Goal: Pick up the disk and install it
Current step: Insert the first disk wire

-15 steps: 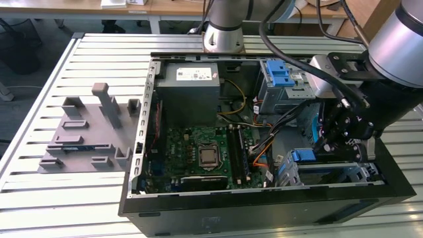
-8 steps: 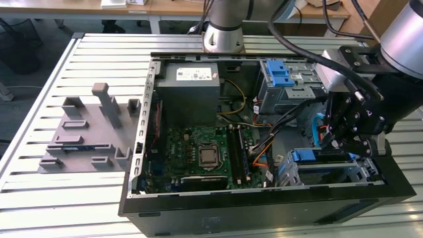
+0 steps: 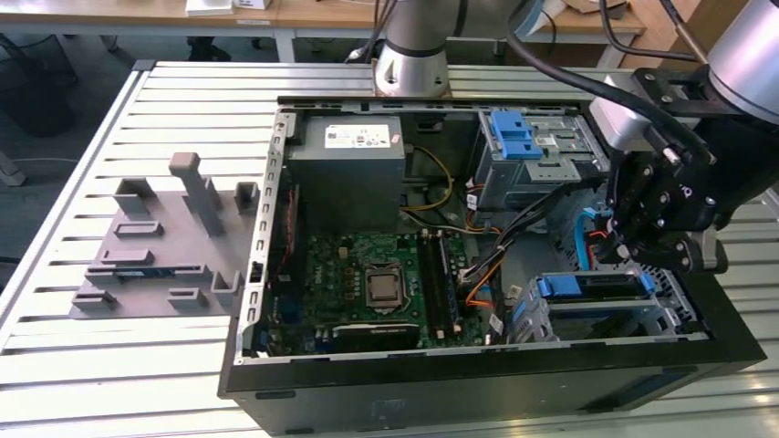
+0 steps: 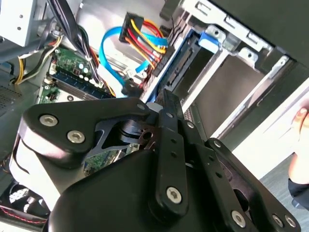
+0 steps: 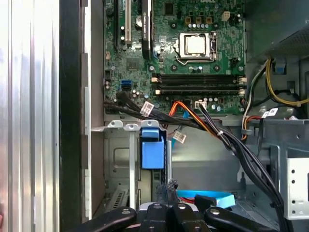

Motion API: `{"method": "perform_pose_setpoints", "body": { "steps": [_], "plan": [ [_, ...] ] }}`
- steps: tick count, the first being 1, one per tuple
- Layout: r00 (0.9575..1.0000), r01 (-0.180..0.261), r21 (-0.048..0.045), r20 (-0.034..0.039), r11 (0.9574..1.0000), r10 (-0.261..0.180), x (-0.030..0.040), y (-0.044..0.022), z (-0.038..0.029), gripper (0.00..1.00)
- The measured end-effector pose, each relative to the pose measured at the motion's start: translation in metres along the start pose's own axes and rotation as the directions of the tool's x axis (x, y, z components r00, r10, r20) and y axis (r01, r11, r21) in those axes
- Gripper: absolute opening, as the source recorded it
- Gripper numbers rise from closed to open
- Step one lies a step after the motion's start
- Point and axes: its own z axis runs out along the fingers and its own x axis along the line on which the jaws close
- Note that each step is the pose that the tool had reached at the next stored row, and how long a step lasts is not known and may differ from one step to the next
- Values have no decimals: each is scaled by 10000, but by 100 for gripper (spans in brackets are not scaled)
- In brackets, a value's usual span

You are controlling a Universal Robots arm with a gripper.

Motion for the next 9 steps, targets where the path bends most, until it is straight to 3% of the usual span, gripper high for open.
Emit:
{"method": "perform_pose_setpoints", "body": {
  "steps": [9],
  "plan": [
    [10000,1,15,0,10000,-1,-78,-124,-3,11]
  ]
}}
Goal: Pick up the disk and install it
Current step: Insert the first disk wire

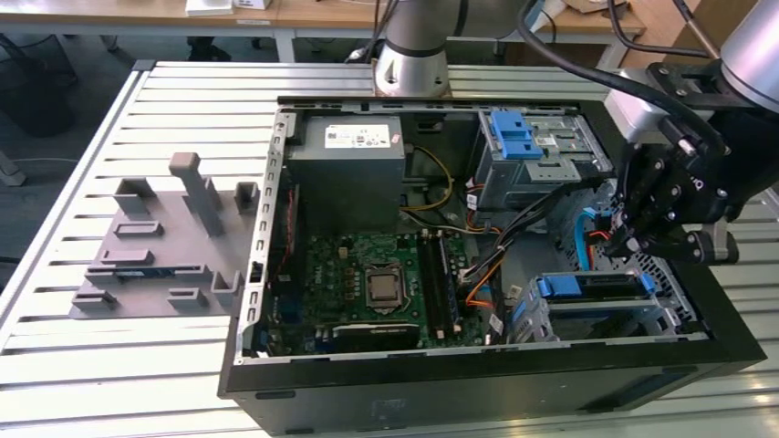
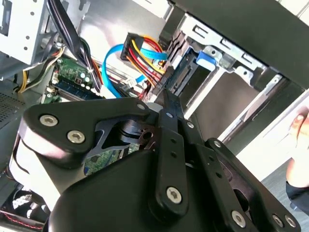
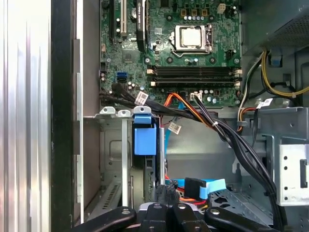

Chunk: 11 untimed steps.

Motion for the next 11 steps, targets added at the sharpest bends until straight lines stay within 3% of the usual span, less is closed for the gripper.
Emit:
{"method": "perform_pose_setpoints", "body": {
  "steps": [4,8,11],
  "plan": [
    [10000,2,75,2,10000,-2,-33,-10,-2,11],
    [10000,8,263,9,9997,-8,-54,-9,-1,11],
    [10000,10,289,10,9996,-10,-54,-10,-1,11]
  ]
}}
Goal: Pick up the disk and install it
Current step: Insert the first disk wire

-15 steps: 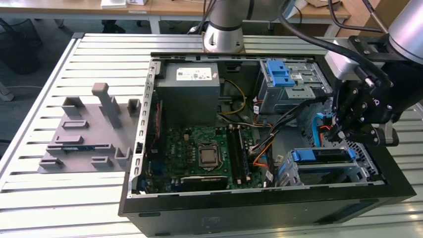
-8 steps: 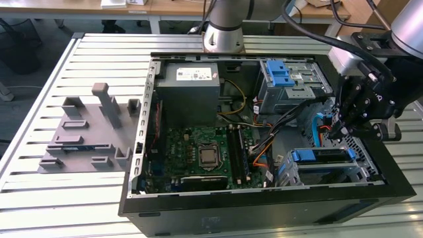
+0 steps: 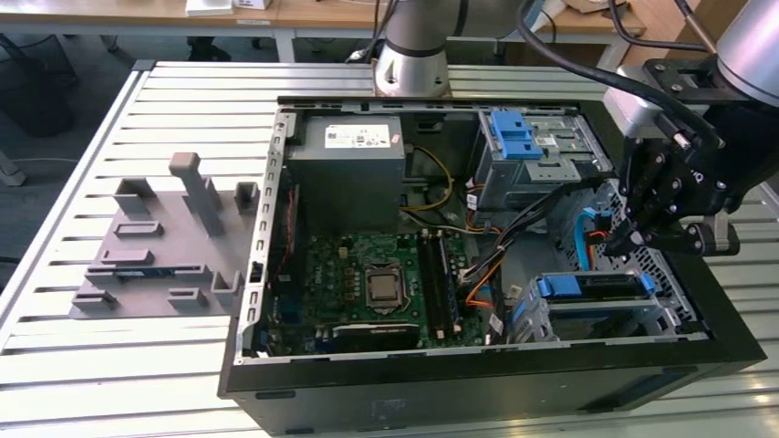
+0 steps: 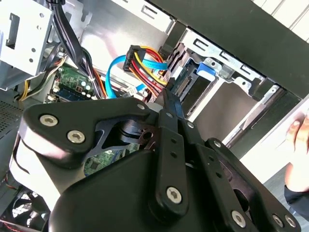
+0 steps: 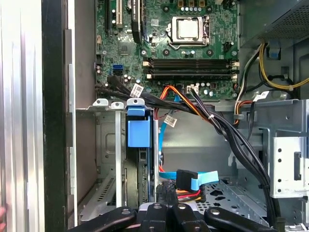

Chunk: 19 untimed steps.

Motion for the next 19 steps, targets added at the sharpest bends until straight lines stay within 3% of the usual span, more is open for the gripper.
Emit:
{"method": "perform_pose_setpoints", "body": {
  "steps": [6,7,8,13,14,19],
  "plan": [
    [10000,-1,7,-12,10000,1,-1,1,11,11],
    [10000,-2,19,-13,10000,2,0,3,16,11],
    [10000,-2,33,-10,10000,2,0,7,21,18],
    [10000,1,96,-3,10000,-1,-2,10,31,19],
    [10000,2,108,-3,9999,-2,-2,11,32,25],
    [10000,4,192,-4,9998,-4,-6,14,51,25]
  ]
}}
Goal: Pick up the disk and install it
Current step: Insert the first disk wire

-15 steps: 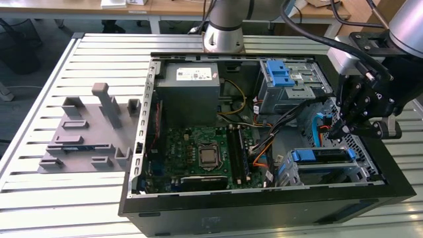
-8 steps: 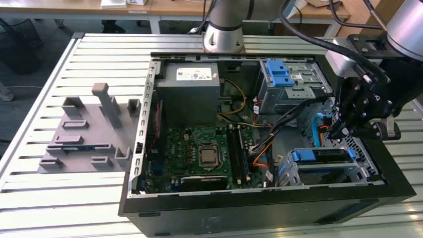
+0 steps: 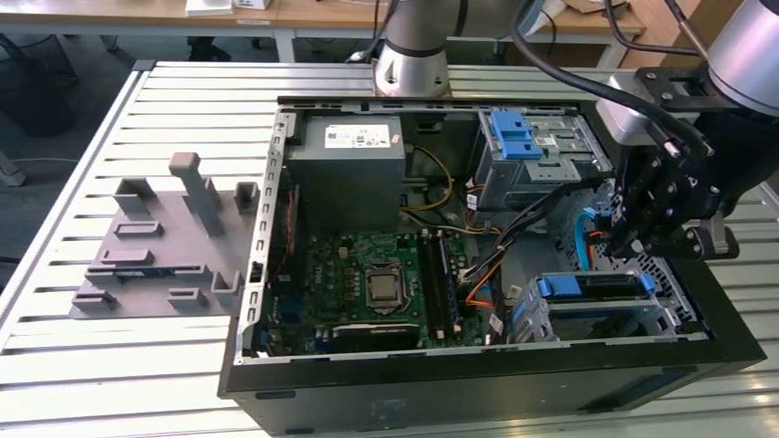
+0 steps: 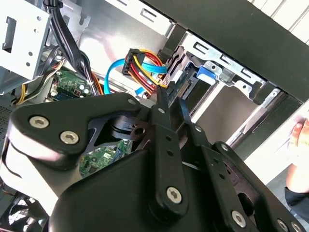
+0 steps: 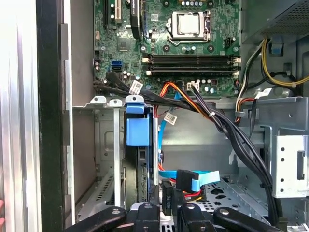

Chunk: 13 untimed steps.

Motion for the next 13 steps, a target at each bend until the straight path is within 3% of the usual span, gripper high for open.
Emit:
{"method": "perform_pose_setpoints", "body": {
  "steps": [7,9,11,13],
  "plan": [
    [10000,5,127,3,9999,-5,1,3,51,25],
    [10000,4,128,2,9999,-4,2,3,52,17],
    [10000,3,103,5,9999,-3,2,0,53,17],
    [10000,-7,-49,0,10000,7,2,-11,54,16]
  ]
}}
